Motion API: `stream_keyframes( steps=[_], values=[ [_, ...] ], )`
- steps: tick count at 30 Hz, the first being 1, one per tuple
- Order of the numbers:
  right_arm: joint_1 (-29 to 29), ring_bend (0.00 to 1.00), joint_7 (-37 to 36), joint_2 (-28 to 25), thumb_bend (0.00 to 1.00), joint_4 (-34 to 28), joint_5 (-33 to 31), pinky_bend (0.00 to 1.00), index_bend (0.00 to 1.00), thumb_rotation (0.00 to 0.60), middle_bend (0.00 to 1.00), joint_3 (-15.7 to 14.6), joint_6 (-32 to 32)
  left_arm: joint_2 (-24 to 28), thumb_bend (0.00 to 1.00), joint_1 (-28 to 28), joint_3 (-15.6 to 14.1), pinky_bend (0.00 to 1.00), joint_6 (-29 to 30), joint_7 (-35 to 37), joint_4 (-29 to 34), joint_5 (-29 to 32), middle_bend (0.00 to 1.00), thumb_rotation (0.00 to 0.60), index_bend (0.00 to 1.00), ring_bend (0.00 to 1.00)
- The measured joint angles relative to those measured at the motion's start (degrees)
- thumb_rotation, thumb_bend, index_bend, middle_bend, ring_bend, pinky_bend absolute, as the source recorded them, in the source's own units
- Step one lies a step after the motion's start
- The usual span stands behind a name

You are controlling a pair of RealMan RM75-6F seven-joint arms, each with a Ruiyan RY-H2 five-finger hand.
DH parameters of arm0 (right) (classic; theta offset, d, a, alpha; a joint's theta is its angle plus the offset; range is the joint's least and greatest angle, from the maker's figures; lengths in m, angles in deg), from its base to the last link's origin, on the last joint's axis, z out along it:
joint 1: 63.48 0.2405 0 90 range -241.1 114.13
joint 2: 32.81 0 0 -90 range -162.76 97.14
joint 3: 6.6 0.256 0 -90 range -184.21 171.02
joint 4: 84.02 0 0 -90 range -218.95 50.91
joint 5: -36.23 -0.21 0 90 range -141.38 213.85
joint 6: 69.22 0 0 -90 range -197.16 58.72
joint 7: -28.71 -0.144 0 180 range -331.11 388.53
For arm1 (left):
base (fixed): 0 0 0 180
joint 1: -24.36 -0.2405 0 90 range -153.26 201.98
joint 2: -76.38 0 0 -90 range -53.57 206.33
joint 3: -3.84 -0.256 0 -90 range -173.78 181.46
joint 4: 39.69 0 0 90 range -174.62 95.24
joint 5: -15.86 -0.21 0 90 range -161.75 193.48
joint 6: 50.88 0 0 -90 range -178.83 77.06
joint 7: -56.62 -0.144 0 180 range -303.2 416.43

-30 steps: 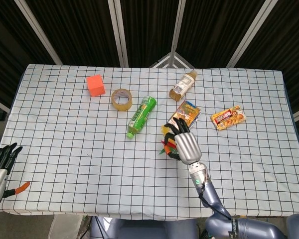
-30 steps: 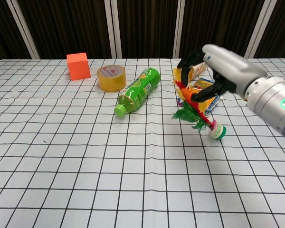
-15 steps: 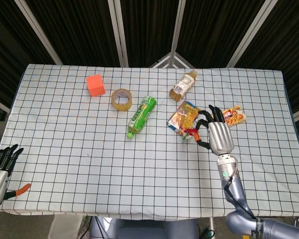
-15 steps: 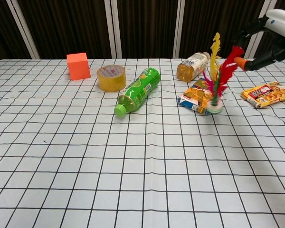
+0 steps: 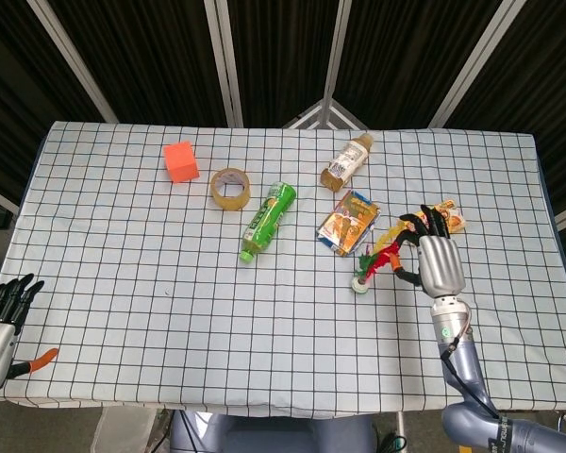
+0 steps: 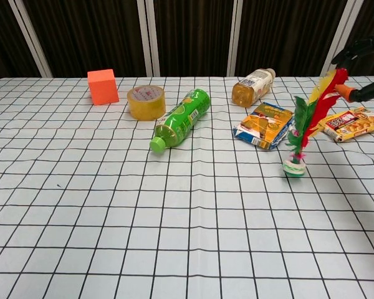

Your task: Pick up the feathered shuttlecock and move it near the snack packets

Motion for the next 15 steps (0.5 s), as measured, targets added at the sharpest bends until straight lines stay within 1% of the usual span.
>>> stream_keyframes(
  steps=[7, 15],
  values=[
    [-1.0, 0.00, -2.0, -1.0, 0.52, -0.4, 0.3, 0.00, 0.67, 0.600, 0.25, -1.0, 0.5, 0.0, 0.00, 0.0, 0.1, 0.00, 0.0, -0.3, 0.0, 0.1, 0.00, 0.600, 0.00, 0.00],
    [-1.6, 0.00, -3.2, -0.8, 0.52, -0.3, 0.4, 0.00, 0.67, 0.600, 0.25, -2.3, 0.9, -0.1, 0.00, 0.0, 0.0, 0.00, 0.0, -0.5, 0.0, 0.0, 0.00, 0.600, 0.00, 0.00]
  ],
)
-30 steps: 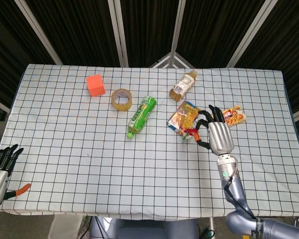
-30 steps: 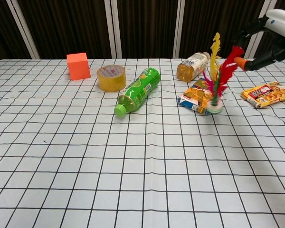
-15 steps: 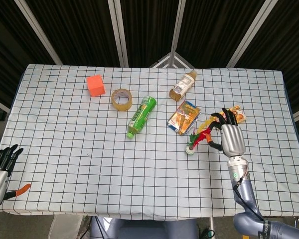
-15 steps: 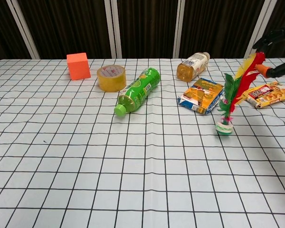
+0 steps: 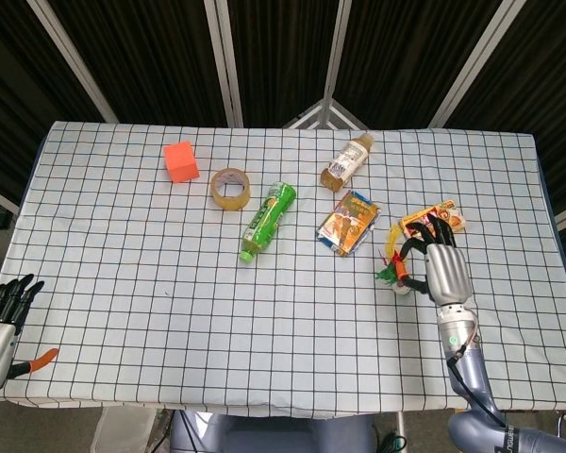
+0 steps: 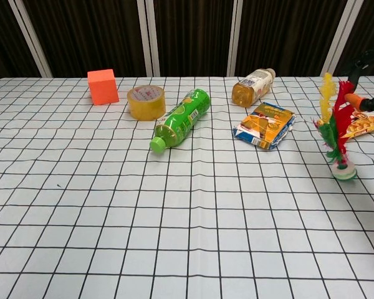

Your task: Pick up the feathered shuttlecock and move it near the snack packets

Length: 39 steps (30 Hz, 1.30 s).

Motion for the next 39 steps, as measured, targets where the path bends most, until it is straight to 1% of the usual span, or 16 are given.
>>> stream_keyframes(
  steps=[16, 19, 21, 25, 27, 29, 31, 35, 39],
  values=[
    [-1.2, 0.00, -1.5, -1.0, 0.52, 0.6, 0.3, 0.00, 0.66, 0.600, 0.25, -0.4, 1.9, -0.1, 0.00, 0.0, 0.0, 0.00, 0.1, -0.1, -0.2, -0.1, 0.00, 0.600, 0.00, 0.00],
    [-1.7, 0.00, -1.4, -1.5, 0.52, 0.2, 0.7, 0.00, 0.54, 0.600, 0.25, -0.8, 2.5, -0.1, 0.00, 0.0, 0.0, 0.00, 0.1, -0.2, -0.2, -0.2, 0.00, 0.600, 0.00, 0.00],
    [-2.2, 0.00, -1.2, -2.2, 0.52, -0.3, 0.9, 0.00, 0.42, 0.600, 0.22, -1.3, 2.9, -0.1, 0.00, 0.0, 0.0, 0.00, 0.1, -0.2, -0.2, -0.2, 0.00, 0.600, 0.00, 0.00],
    [-3.4, 0.00, -1.0, -3.7, 0.52, -1.8, 0.9, 0.00, 0.28, 0.600, 0.16, -2.0, 3.6, 0.0, 0.00, 0.0, -0.1, 0.00, 0.1, 0.0, -0.2, -0.4, 0.00, 0.600, 0.00, 0.00],
    [-4.3, 0.00, -1.0, -4.5, 0.51, -2.6, 1.2, 0.00, 0.12, 0.600, 0.09, -2.7, 4.2, 0.0, 0.00, 0.0, -0.1, 0.00, 0.1, 0.0, -0.3, -0.5, 0.00, 0.600, 0.00, 0.00],
    [-5.0, 0.00, -1.2, -5.1, 0.48, -3.3, 1.6, 0.00, 0.03, 0.600, 0.04, -3.4, 4.6, 0.0, 0.00, 0.0, -0.2, 0.00, 0.1, -0.1, -0.3, -0.5, 0.00, 0.600, 0.00, 0.00],
    [-5.9, 0.00, -1.4, -6.0, 0.47, -4.2, 2.1, 0.00, 0.00, 0.600, 0.02, -4.2, 5.0, 0.0, 0.00, 0.0, -0.2, 0.00, 0.2, 0.0, -0.3, -0.6, 0.00, 0.600, 0.00, 0.00],
    [-6.9, 0.00, -1.8, -7.7, 0.47, -5.6, 3.2, 0.00, 0.00, 0.600, 0.01, -4.9, 5.9, -0.1, 0.00, -0.1, -0.1, 0.00, 0.4, 0.0, -0.4, -0.7, 0.00, 0.600, 0.00, 0.00],
    [-7.9, 0.00, -1.6, -10.7, 0.47, -6.9, 5.8, 0.00, 0.00, 0.600, 0.00, -5.7, 7.3, 0.0, 0.00, 0.0, -0.1, 0.00, 0.3, -0.2, -0.5, -0.6, 0.00, 0.600, 0.00, 0.00]
  ],
)
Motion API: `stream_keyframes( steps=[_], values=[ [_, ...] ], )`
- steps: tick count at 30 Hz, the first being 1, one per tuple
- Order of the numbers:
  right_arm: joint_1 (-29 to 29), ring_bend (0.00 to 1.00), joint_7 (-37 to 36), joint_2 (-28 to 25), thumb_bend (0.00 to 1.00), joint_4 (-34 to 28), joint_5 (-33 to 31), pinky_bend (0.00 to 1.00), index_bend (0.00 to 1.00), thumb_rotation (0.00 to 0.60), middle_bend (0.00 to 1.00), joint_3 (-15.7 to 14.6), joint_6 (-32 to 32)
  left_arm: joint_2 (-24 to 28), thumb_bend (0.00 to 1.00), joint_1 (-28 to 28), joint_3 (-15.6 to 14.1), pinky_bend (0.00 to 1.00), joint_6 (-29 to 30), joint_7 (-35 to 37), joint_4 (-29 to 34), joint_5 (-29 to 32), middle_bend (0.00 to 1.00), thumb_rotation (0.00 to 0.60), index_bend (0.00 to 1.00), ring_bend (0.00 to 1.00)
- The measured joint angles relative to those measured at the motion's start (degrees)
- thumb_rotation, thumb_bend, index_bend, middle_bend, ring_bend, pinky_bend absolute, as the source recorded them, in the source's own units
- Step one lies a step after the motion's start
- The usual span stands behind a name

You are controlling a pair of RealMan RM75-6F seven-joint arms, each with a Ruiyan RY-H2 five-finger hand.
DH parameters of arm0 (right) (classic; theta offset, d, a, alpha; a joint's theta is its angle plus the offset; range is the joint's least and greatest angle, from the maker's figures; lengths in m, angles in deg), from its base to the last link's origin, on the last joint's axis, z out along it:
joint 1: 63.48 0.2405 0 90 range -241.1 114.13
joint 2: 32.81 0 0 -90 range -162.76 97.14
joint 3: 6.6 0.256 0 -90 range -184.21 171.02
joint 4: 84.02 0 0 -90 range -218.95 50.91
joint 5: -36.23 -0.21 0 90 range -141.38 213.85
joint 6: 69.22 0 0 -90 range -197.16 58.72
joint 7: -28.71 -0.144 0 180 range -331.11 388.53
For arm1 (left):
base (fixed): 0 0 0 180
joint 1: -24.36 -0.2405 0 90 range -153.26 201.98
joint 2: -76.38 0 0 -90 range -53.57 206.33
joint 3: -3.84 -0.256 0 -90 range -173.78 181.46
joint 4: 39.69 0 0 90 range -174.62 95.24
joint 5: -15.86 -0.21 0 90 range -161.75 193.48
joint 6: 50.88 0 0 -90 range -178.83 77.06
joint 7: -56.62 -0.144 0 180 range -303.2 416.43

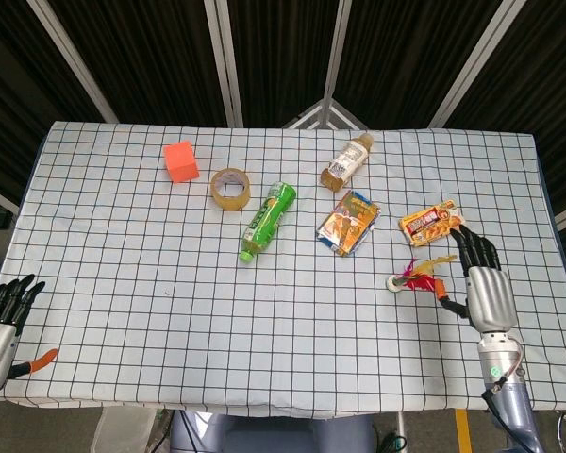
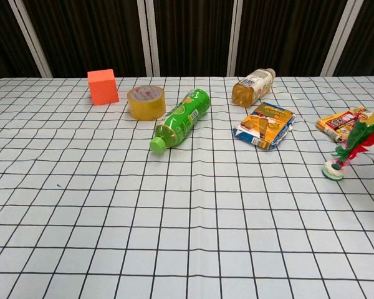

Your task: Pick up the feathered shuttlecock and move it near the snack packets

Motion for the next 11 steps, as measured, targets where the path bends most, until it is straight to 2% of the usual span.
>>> stream_keyframes(
  steps=[5, 11],
  values=[
    [-2.3, 0.00, 2.2, -4.8, 0.44, -0.1, 5.3, 0.00, 0.00, 0.600, 0.00, -2.9, 2.6, 0.0, 0.00, 0.0, 0.1, 0.00, 0.1, -0.5, -0.3, 0.0, 0.00, 0.600, 0.00, 0.00],
    [-8.2, 0.00, 4.9, -8.7, 0.39, 5.7, 15.6, 0.00, 0.00, 0.600, 0.00, -10.0, 9.0, -0.4, 0.00, -0.1, 0.2, 0.00, 0.7, -2.9, -1.1, -0.5, 0.00, 0.600, 0.00, 0.00]
  ],
)
